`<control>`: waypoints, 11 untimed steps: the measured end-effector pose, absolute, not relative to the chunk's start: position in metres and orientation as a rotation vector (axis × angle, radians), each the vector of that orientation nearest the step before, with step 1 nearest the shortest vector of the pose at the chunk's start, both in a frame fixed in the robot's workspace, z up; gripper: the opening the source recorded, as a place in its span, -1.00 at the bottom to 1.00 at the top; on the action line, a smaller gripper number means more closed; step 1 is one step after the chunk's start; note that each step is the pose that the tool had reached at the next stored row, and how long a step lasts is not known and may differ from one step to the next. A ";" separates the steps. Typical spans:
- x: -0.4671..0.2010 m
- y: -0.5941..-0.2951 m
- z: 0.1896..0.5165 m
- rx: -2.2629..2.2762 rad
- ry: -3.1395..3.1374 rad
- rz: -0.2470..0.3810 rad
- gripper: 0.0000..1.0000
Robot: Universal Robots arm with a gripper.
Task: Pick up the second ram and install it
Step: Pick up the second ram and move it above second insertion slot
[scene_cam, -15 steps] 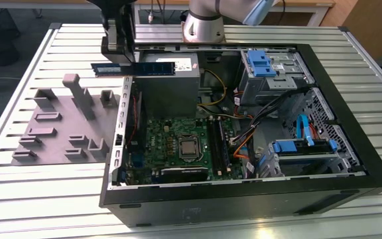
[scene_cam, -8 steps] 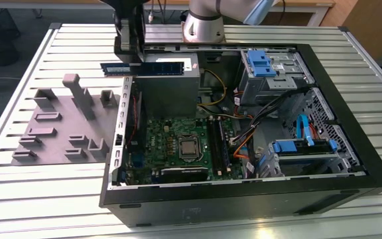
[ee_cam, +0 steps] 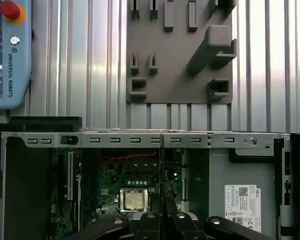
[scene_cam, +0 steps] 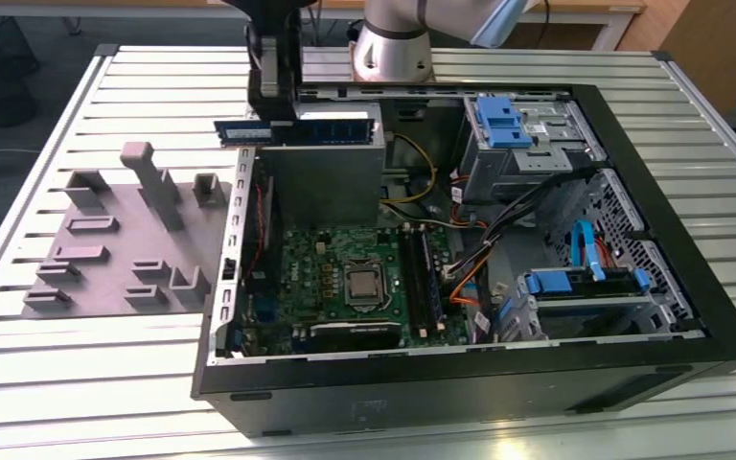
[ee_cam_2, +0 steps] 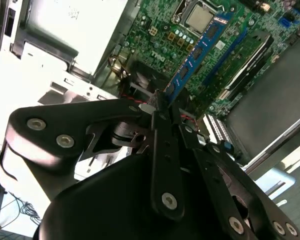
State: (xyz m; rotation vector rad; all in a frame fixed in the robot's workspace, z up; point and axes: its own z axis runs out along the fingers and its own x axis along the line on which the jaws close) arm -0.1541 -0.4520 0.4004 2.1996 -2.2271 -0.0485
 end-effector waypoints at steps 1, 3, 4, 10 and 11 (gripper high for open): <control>-0.152 -0.452 0.400 2.200 -2.227 -0.049 -0.73; -0.148 -0.452 0.400 2.200 -2.227 -0.048 -0.73; -0.146 -0.452 0.400 2.200 -2.227 -0.048 -0.73; -0.132 -0.452 0.400 2.200 -2.227 -0.048 -0.73; -0.130 -0.452 0.400 2.200 -2.227 -0.048 -0.73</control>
